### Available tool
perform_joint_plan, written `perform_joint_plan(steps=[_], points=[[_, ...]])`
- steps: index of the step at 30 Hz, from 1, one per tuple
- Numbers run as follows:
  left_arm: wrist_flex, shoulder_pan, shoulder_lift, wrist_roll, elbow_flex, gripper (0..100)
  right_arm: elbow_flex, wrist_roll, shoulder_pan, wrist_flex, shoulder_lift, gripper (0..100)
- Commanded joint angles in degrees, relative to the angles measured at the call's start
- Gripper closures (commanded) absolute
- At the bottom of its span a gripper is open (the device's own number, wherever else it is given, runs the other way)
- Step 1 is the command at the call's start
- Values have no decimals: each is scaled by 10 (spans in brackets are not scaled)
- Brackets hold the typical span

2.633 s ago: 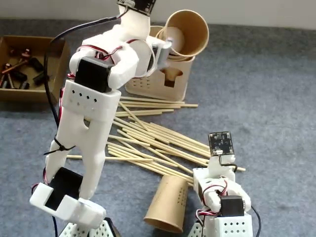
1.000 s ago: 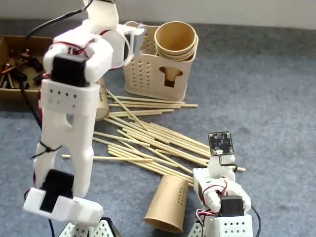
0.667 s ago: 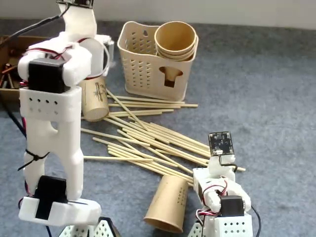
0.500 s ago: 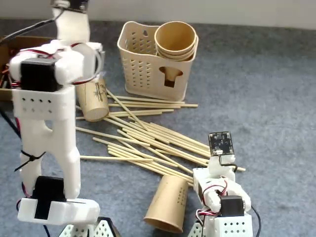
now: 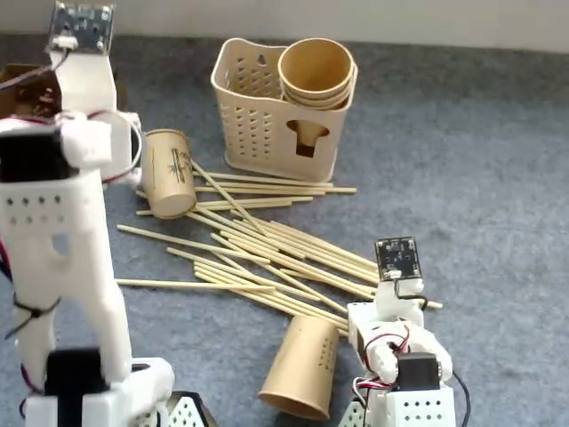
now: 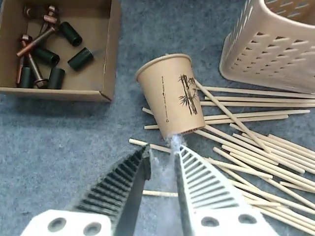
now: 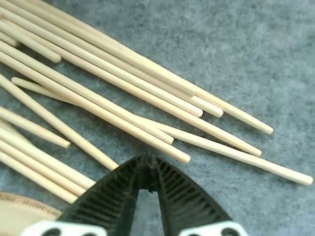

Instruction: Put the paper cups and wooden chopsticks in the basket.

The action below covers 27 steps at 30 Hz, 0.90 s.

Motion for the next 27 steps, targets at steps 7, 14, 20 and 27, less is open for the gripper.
perform_joint_plan(steps=[7, 14, 20, 27], points=[[-40, -7, -206, -6, 213, 905, 65, 5, 7, 0, -4, 993], [-188, -7, -335, -6, 444, 905, 65, 5, 7, 0, -4, 993], [-236, -7, -431, -6, 545, 905, 65, 5, 7, 0, -4, 993], [-287, -7, -530, -5, 650, 905, 65, 5, 7, 0, -4, 993]])
